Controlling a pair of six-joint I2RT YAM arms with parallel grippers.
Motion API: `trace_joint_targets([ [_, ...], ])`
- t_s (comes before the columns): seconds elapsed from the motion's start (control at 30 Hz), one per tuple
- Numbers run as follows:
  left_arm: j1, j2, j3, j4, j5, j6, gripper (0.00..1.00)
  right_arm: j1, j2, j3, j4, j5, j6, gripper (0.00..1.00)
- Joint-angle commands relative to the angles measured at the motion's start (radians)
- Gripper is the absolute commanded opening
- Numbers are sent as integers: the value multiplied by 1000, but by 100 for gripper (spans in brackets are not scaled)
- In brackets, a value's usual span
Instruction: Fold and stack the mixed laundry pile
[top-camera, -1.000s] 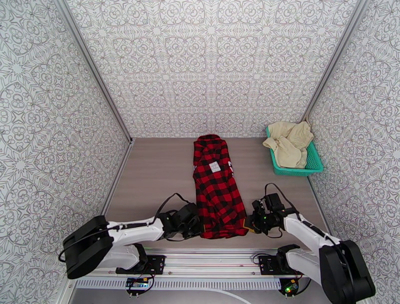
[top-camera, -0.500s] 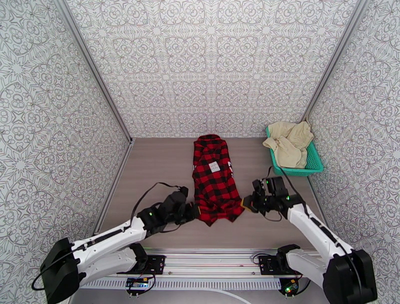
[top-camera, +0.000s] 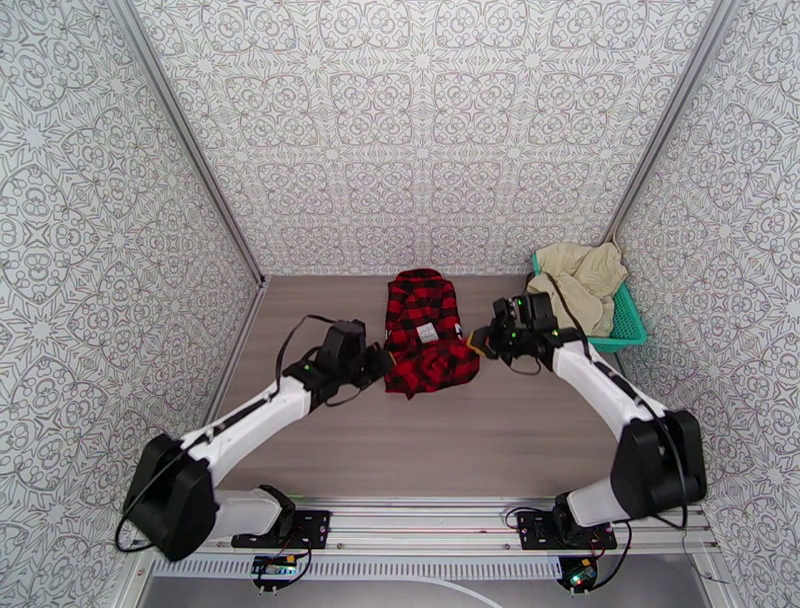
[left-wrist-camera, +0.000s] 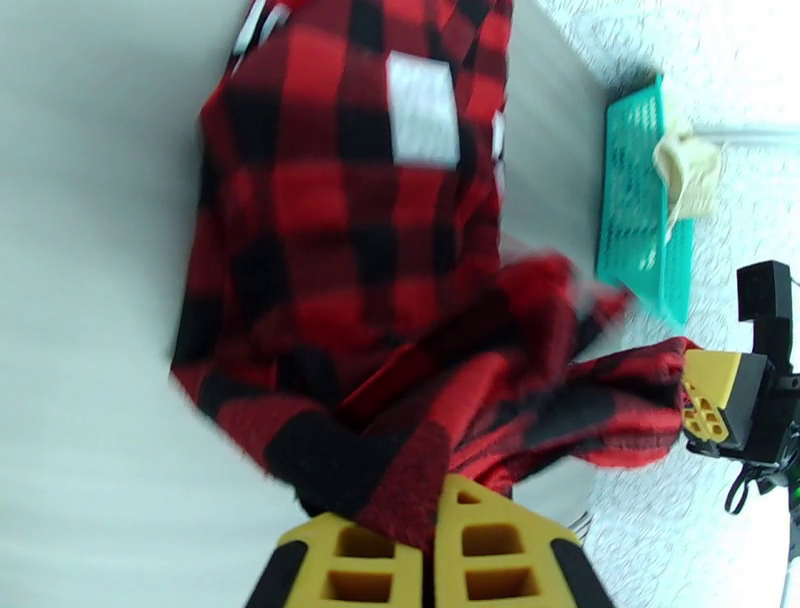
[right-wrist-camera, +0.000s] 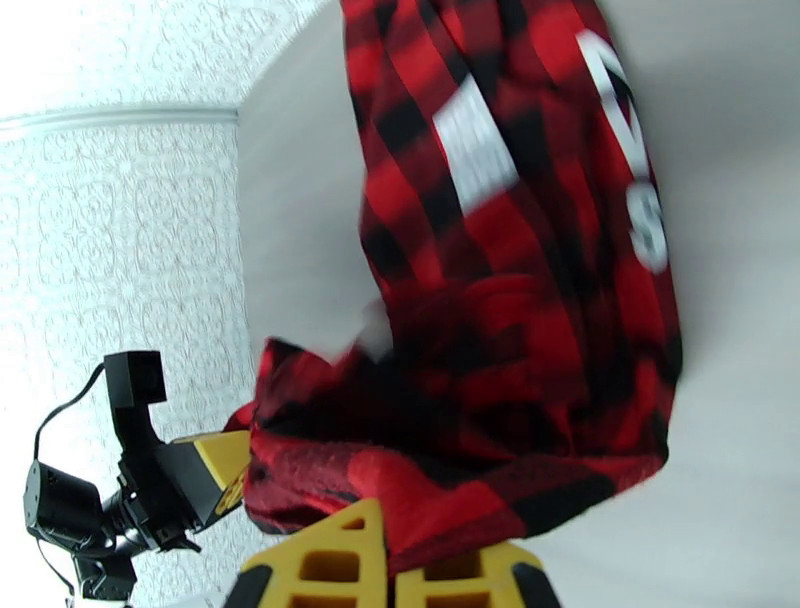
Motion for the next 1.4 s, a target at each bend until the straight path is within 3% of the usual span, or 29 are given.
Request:
trace_joint_targets([
  [0.0, 57, 92, 101, 44, 52, 63, 0, -1, 106, 103, 57, 15, 9, 0],
  [0.33, 180, 417, 351, 81, 168, 124, 0, -26, 421, 341, 104, -39, 25, 0],
  [0.8, 251, 709, 535, 184, 297, 94, 3, -63, 737, 557, 173, -136, 45, 5],
  [0.93, 268, 760, 553, 216, 306, 81, 21, -66, 805, 603, 196, -163, 48, 16],
  [1.07, 292, 777, 543, 301, 339, 53, 36, -69, 848, 646, 204, -203, 43, 33],
  [1.17, 307, 742, 557, 315, 340, 79, 54, -76, 815, 664, 199, -208, 23, 49],
  [1.27, 332, 687, 574, 306, 334, 105, 63, -96, 756, 670, 219, -219, 20, 59],
  [1.37, 361, 620, 562, 299, 323, 136, 65, -120, 692, 635, 287, -232, 60, 62],
])
